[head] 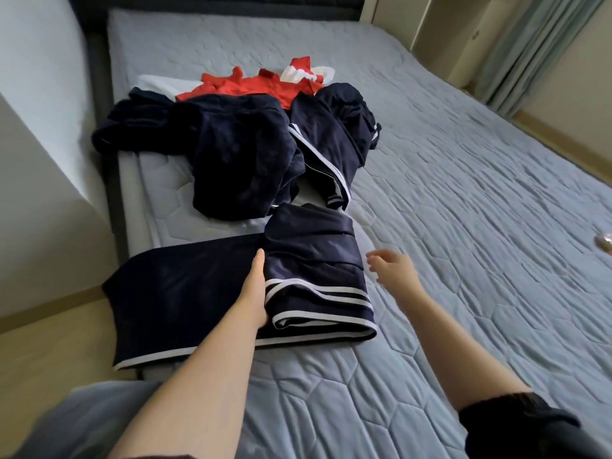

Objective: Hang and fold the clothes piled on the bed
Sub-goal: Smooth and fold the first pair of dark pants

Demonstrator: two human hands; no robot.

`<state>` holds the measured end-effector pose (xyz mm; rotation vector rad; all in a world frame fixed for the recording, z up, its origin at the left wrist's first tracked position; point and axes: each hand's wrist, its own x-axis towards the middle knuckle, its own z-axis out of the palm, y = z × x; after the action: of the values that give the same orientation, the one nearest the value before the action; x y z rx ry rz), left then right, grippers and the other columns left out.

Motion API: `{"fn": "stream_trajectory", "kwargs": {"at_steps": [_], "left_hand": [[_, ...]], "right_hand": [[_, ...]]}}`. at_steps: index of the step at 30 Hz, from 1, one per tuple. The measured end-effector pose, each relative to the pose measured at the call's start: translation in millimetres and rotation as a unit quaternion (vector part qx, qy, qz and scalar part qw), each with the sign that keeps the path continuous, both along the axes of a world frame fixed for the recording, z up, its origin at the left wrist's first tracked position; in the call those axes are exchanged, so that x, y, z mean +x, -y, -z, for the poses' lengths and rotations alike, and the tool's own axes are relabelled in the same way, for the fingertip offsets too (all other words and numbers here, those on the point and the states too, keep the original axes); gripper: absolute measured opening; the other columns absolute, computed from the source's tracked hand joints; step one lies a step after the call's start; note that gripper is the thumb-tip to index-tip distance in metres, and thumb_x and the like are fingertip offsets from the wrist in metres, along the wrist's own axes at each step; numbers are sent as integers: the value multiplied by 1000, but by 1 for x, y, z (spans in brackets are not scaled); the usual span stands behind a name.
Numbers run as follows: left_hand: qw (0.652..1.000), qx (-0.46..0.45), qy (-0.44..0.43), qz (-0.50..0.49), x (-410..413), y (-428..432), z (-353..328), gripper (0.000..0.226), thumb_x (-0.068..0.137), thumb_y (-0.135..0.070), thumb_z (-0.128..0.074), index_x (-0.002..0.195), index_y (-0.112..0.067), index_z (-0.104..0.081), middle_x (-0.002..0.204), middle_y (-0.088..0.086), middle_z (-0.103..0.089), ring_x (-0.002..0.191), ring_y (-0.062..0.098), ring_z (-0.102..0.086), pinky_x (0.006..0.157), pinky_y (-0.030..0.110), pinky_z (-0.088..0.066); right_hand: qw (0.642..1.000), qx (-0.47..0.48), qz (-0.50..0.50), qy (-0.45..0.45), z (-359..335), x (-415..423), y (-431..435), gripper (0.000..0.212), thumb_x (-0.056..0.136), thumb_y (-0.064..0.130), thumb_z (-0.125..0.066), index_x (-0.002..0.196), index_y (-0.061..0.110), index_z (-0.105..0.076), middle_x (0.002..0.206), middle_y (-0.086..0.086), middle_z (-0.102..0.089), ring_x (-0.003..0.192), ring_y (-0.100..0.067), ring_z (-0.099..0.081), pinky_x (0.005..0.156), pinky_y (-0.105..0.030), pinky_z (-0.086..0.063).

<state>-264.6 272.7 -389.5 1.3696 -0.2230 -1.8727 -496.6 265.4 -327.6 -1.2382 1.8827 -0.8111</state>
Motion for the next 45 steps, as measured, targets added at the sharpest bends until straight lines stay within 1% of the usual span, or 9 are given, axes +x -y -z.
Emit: {"fn": "stream_trajectory", "kwargs": {"at_steps": [8, 13, 16, 22, 26, 29, 37, 41, 45], "left_hand": [[937, 3, 245, 249, 8, -6, -13, 33, 71, 7, -65, 102, 1, -56, 73, 13, -57, 64, 25, -56, 56, 28, -45], [956, -24, 254, 146, 20, -1, -4, 33, 78, -21, -75, 107, -10, -62, 100, 10, -68, 91, 27, -66, 82, 39, -55], [921, -77, 364, 114, 19, -1, -2, 26, 77, -33, -75, 93, -18, -60, 90, -2, -63, 77, 13, -59, 65, 27, -47], [920, -90, 353, 144, 17, 0, 0, 36, 76, -12, -78, 107, -16, -60, 100, 1, -65, 92, 20, -60, 80, 29, -45], [917, -95, 351, 166, 21, 1, 4, 42, 77, -6, -76, 115, -13, -60, 110, 6, -66, 100, 23, -61, 89, 31, -48], [905, -99, 364, 195, 23, 3, 8, 48, 79, -6, -74, 123, -13, -57, 114, 5, -65, 103, 22, -60, 90, 28, -46], [928, -73, 274, 240, 33, 13, 6, 43, 78, -36, -76, 114, -16, -65, 105, 0, -68, 101, 19, -62, 93, 31, -46], [936, -96, 328, 88, 28, 31, -3, 34, 82, -56, -62, 86, -23, -66, 85, -7, -66, 81, 12, -62, 65, 24, -46], [964, -72, 252, 45, 24, 39, -2, 28, 93, -31, -58, 113, -12, -64, 107, 7, -68, 98, 23, -63, 88, 35, -51]], "right_hand": [[955, 111, -226, -155, 59, 15, -21, 74, 88, 37, -63, 150, 18, -26, 151, -3, -33, 137, -22, -33, 111, -31, -28], [980, -14, -107, -166, 56, 22, -11, 45, 89, 25, -57, 132, 14, -47, 131, -6, -46, 118, -23, -47, 94, -26, -36], [981, -102, -82, -144, 45, 37, 13, 41, 93, 23, -54, 131, 14, -47, 133, -5, -43, 122, -21, -42, 98, -26, -33], [939, -33, -246, -239, 24, 61, 88, 41, 91, 28, -61, 129, 14, -56, 133, -9, -52, 126, -27, -42, 103, -28, -31], [941, 15, -282, -185, 15, 62, 112, 11, 88, 17, -65, 87, 8, -73, 76, -1, -65, 75, -13, -58, 65, -18, -36], [970, 47, -226, -82, 3, 59, 126, 39, 90, 19, -63, 51, 21, -63, 46, 16, -49, 45, 2, -45, 46, -9, -36], [918, 44, -287, -269, 19, 81, 138, 36, 94, 39, -55, 85, 7, -68, 78, -5, -59, 77, -20, -53, 69, -28, -37], [918, 51, -323, -223, 18, 99, 138, 39, 93, 44, -54, 85, 10, -70, 75, 0, -61, 71, -14, -54, 66, -29, -42], [928, 112, -331, -131, 11, 105, 145, 23, 89, 33, -65, 73, 18, -72, 68, 6, -64, 67, -8, -59, 63, -21, -44]]}}
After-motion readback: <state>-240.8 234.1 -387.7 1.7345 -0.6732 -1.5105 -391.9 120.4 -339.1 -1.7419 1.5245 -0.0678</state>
